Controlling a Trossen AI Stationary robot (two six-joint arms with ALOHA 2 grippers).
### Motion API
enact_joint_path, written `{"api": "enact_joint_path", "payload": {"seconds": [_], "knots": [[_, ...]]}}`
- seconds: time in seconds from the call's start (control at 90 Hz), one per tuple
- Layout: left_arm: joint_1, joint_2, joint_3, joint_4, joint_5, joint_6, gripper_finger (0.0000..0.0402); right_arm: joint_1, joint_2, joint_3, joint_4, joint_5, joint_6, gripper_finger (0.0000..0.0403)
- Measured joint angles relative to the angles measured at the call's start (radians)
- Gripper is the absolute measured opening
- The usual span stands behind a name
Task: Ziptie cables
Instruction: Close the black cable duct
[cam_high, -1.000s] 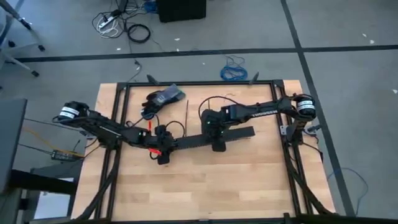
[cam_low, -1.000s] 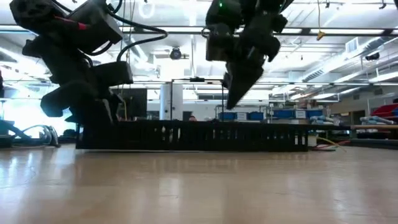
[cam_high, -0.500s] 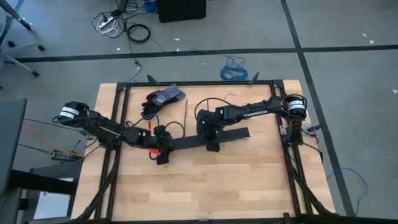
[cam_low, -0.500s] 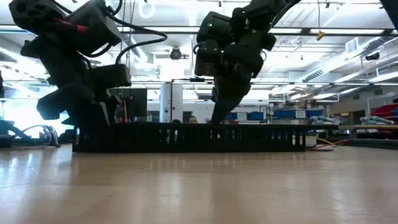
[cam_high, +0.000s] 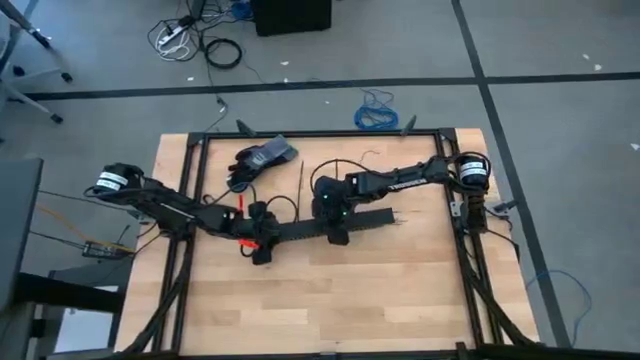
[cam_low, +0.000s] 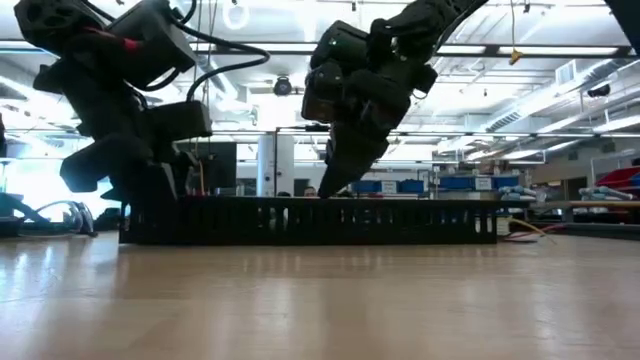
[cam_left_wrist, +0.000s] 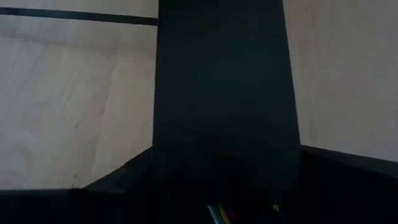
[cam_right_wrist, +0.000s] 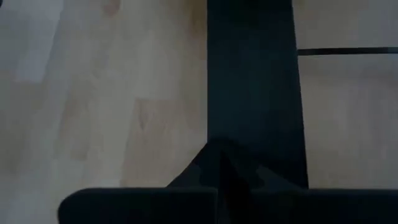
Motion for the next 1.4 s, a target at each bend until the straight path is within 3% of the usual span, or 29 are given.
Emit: {"api": "enact_joint_path", "payload": {"seconds": [0.533,0.678,1.0,1.4], "knots": [[0.0,-0.001,0.003,0.019,-0.038,0.06,0.0248,0.001,-0.004,0.001,-0.055,-0.009,0.002,0.0],[-0.002,-0.001,0.003,0.021,0.009,-0.04,0.0248,0.001,-0.004,0.001,-0.056,-0.01,0.002,0.0],[-0.001,-0.001,0.003,0.021,0.045,-0.04,0.025,0.001,-0.004,0.001,-0.062,-0.016,-0.006,0.0],[-0.001,-0.099,0.018,-0.136,0.087,0.029,0.0255,0.002,-0.004,0.001,-0.063,-0.033,-0.008,0.0]]}}
